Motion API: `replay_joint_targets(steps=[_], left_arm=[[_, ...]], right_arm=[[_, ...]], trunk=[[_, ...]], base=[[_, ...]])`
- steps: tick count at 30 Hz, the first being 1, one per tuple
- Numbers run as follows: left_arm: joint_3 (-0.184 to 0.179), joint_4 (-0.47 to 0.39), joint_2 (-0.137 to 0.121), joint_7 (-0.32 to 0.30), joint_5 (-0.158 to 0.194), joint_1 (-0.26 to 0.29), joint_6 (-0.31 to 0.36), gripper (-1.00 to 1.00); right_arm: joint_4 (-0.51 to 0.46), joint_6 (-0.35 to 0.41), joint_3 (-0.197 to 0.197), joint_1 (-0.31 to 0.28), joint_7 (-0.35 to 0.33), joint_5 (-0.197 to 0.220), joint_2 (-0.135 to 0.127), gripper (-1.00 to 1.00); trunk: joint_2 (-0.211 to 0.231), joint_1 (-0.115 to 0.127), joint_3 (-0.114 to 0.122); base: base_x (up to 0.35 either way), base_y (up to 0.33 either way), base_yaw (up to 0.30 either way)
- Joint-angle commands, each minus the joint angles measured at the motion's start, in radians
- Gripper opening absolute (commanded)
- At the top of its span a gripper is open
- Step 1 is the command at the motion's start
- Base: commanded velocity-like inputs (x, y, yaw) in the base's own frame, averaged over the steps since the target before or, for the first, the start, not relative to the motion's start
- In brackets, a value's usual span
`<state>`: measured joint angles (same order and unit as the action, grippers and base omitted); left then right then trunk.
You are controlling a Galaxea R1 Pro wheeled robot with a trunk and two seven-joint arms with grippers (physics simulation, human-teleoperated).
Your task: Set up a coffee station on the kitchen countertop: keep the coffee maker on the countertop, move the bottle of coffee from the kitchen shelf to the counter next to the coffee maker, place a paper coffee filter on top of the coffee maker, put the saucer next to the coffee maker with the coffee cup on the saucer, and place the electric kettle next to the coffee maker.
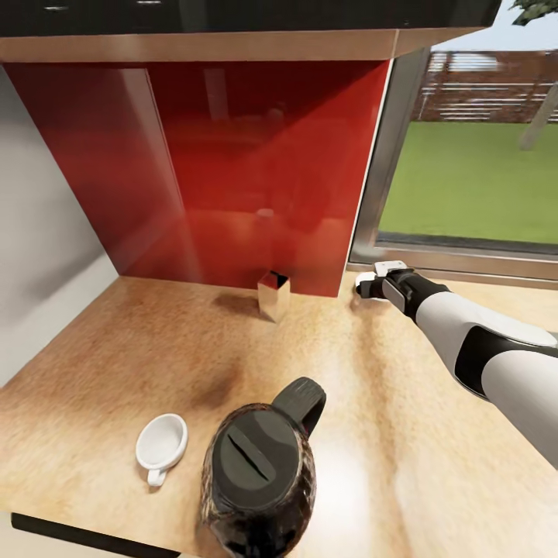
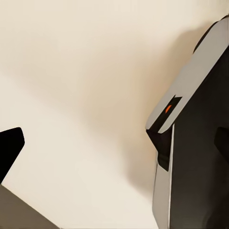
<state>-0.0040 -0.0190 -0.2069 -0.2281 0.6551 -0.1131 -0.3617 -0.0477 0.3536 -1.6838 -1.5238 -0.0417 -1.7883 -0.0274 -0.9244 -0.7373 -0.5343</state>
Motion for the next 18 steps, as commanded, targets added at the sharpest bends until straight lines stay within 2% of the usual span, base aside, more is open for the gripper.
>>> replay_joint_targets(steps=[1, 18], left_arm=[[-0.001, -0.001, 0.0, -0.006, 0.008, 0.0, 0.0, 1.0], [0.0, -0.001, 0.0, -0.006, 0.008, 0.0, 0.0, 1.0]], right_arm=[[-0.001, 0.003, -0.007, -0.001, -0.004, -0.01, 0.0, -1.0], [-0.001, -0.001, -0.007, -0.001, 0.0, -0.011, 0.0, -1.0]], trunk=[[-0.001, 0.0, 0.001], [-0.001, 0.0, 0.029]], base=[[0.0, 0.0, 0.0], [0.0, 0.0, -0.039]])
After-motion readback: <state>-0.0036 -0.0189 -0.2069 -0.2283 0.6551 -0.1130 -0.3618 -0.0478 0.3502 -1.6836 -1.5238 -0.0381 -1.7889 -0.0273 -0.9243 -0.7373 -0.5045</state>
